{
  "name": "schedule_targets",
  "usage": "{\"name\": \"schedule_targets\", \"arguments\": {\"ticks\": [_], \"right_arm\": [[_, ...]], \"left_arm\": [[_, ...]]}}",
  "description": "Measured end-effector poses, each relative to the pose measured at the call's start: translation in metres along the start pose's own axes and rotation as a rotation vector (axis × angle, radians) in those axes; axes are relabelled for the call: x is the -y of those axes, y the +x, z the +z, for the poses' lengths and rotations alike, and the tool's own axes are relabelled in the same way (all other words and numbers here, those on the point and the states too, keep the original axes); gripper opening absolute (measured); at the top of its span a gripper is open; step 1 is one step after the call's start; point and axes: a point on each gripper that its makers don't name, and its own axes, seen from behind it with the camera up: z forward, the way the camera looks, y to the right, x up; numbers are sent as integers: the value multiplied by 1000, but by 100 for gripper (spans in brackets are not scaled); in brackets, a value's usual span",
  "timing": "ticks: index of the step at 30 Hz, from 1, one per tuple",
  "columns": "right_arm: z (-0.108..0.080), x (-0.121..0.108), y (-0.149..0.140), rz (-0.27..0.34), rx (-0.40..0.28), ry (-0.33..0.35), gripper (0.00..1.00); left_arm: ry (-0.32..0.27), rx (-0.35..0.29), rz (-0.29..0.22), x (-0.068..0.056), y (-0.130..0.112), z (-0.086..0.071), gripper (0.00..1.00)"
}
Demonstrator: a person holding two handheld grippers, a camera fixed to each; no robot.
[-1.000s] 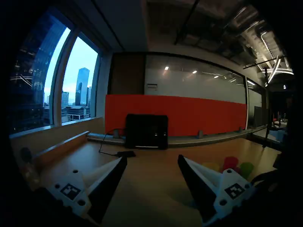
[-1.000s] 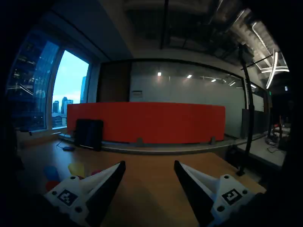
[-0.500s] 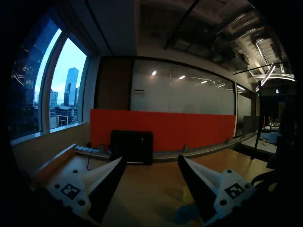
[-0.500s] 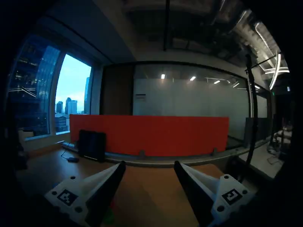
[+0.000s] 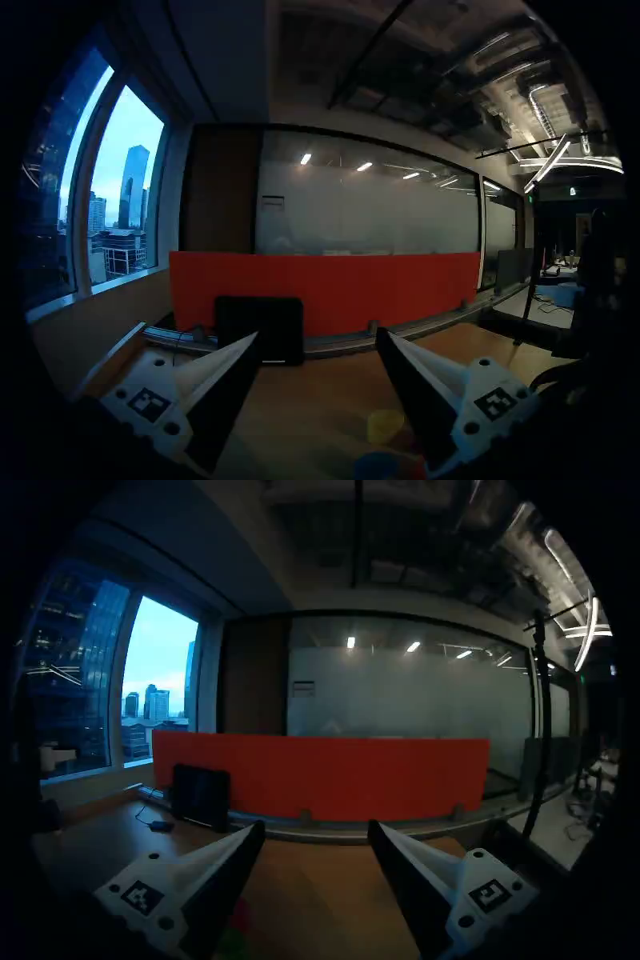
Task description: Pour water
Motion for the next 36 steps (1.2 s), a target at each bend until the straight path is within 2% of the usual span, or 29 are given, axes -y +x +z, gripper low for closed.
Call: {"name": "schedule_targets", "arguments": {"ticks": [5,11,15,21,29,36], "right_arm": [[-3,10,-1,10,10,69,99],[-12,33,4,18,13,209,99],[-21,55,8,15,8,322,99],[-31,80,7,8,20,444,99],[-36,98,3,-47,22,525,99],[-35,99,-13,-86,57,566,99]], "left_arm": [[-37,6,14,-7,1,3,100],[-94,-2,46,-18,3,4,100],[-154,-7,50,-32,5,3,99],[-249,-4,46,-53,-2,-3,99],[-316,27,64,-67,-18,-10,100],[-354,63,58,-67,-36,-12,100]]}}
